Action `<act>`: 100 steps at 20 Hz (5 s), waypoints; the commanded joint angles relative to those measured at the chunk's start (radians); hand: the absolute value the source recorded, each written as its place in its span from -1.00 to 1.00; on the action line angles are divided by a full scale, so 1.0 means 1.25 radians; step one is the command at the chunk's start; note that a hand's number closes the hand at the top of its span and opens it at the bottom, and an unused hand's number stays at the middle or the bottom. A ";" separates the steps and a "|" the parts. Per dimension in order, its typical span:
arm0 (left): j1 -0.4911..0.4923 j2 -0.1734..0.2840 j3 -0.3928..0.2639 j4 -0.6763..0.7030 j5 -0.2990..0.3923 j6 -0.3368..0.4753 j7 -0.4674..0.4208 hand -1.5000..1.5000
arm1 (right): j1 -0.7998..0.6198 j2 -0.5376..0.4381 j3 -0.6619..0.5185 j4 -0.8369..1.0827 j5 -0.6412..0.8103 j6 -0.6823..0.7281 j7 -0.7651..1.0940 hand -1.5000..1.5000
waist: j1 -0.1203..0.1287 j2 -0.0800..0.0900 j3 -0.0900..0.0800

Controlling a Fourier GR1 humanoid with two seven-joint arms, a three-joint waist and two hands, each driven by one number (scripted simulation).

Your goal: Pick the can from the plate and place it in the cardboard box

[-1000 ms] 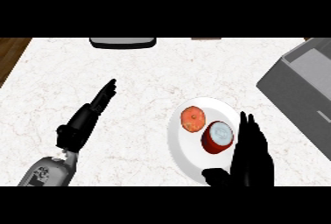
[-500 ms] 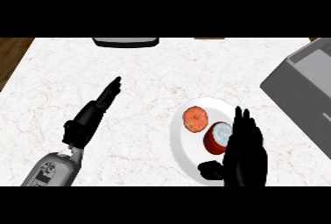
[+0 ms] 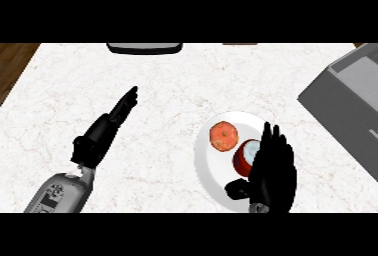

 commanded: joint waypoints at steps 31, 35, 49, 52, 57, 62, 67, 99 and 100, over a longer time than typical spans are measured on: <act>-0.033 -0.038 0.042 0.042 -0.022 -0.037 0.007 0.00 | -0.044 0.010 -0.054 0.210 -0.076 -0.048 0.145 -1.00 | -0.005 0.003 0.001; -0.041 -0.030 0.053 0.049 -0.034 -0.038 0.005 0.00 | -0.014 0.010 -0.044 0.204 -0.090 -0.047 0.107 1.00 | -0.007 0.002 0.001; 0.001 -0.044 0.035 0.016 -0.036 -0.045 0.003 0.00 | 0.025 -0.272 0.137 0.069 -0.140 0.054 -0.530 1.00 | 0.020 -0.009 0.005; 0.007 -0.041 0.041 0.014 -0.035 -0.042 0.001 0.00 | 0.037 -0.385 0.152 0.012 -0.153 0.029 -0.676 1.00 | 0.004 -0.014 0.007; 0.013 -0.036 0.057 0.024 -0.036 -0.031 0.003 0.00 | 0.063 -0.569 0.102 -0.103 -0.189 -0.074 -0.899 1.00 | -0.050 -0.018 0.009; 0.040 -0.042 0.061 0.022 -0.040 -0.014 -0.007 0.00 | 0.115 -0.702 0.001 -0.157 -0.312 -0.152 -1.082 1.00 | -0.073 -0.013 0.009; 0.044 -0.026 0.079 0.013 -0.044 -0.004 -0.005 0.00 | 0.176 -0.784 -0.084 -0.201 -0.460 -0.198 -1.240 1.00 | -0.098 -0.018 0.010; 0.024 -0.102 -0.008 -0.034 -0.104 -0.014 0.032 0.00 | 0.079 -1.086 -0.675 0.646 -1.119 0.293 -1.822 1.00 | 0.025 0.006 0.003; 0.013 -0.055 0.048 -0.024 -0.058 -0.066 0.033 0.00 | 0.076 -1.061 -0.662 0.629 -1.101 0.277 -1.837 1.00 | 0.017 0.004 0.002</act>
